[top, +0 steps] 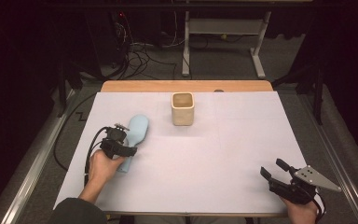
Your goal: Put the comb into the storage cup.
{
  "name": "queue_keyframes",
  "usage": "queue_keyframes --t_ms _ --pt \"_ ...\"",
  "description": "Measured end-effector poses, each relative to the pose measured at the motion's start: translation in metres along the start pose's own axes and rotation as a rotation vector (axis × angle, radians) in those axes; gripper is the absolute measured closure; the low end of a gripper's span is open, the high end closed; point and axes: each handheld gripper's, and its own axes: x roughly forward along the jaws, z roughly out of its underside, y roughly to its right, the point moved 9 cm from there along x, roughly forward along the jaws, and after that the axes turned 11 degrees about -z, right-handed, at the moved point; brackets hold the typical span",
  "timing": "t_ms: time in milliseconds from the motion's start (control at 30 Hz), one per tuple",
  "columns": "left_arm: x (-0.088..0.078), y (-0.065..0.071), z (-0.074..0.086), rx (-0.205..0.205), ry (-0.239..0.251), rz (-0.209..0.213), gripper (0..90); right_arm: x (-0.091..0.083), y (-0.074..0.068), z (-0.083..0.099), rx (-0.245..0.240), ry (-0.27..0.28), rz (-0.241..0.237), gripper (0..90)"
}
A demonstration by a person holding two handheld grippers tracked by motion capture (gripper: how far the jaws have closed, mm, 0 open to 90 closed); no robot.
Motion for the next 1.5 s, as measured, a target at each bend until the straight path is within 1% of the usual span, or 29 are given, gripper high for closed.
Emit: queue_keyframes --t_ms 33,133,167,233,300,400,500,667,733,833,933,967,1033,1100,1200,1333,1500 --pt "0.002 0.0 0.0 -0.004 -0.004 -0.007 36.7 0.0 0.0 0.0 -0.001 0.001 -0.002 30.4" --pt "0.006 0.0 -0.002 -0.018 -0.017 0.013 36.5 0.0 0.0 0.0 -0.001 0.002 -0.002 30.4" --pt "0.008 0.0 -0.002 -0.015 -0.024 0.003 36.5 0.0 0.0 0.0 0.001 0.002 -0.001 30.4" --pt "0.011 0.0 -0.002 -0.011 -0.033 -0.004 37.2 0.0 0.0 0.0 0.001 0.001 -0.001 30.3" --pt "0.013 0.0 -0.002 -0.015 -0.039 -0.009 37.8 0.0 0.0 0.0 0.002 0.001 -0.001 30.4" --pt "0.014 -0.001 -0.005 -0.031 -0.03 -0.029 38.4 0.0 0.0 0.0 0.0 0.001 -0.001 30.4" --pt "0.015 -0.001 -0.006 -0.039 -0.033 -0.018 38.4 0.0 0.0 0.0 0.001 0.001 -0.001 30.4" --pt "0.016 -0.002 -0.006 -0.039 -0.038 -0.021 39.5 0.0 0.0 0.0 0.0 0.0 0.0 30.4" --pt "0.016 -0.002 -0.007 -0.033 -0.027 -0.021 42.8 0.0 0.0 0.0 -0.001 0.001 -0.003 30.4" --pt "0.016 -0.003 -0.008 -0.03 -0.025 -0.028 51.8 0.0 0.0 0.0 -0.002 -0.001 -0.002 30.3" --pt "0.015 0.0 -0.01 0.002 -0.039 -0.035 60.8 0.0 0.0 0.0 -0.001 0.001 -0.003 30.3" --pt "0.015 0.001 -0.01 0.01 -0.043 -0.044 63.0 0.0 0.0 0.0 -0.003 0.003 -0.001 30.3" --pt "0.015 0.002 -0.011 0.024 -0.05 -0.047 65.2 0.0 0.0 0.0 -0.004 0.001 0.001 30.3" --pt "0.014 0.002 -0.011 0.027 -0.056 -0.035 66.8 0.0 0.0 0.0 -0.004 0.0 0.001 30.3" --pt "0.014 0.001 -0.012 0.017 -0.06 -0.019 67.6 0.0 0.0 0.0 -0.005 0.0 -0.001 30.3" --pt "0.014 0.001 -0.011 0.031 -0.049 -0.029 68.3 -0.001 0.001 0.0 -0.005 0.002 0.001 30.3" --pt "0.013 0.001 -0.011 0.048 -0.037 -0.027 68.7 -0.001 0.001 0.0 0.0 0.0 0.001 30.3"
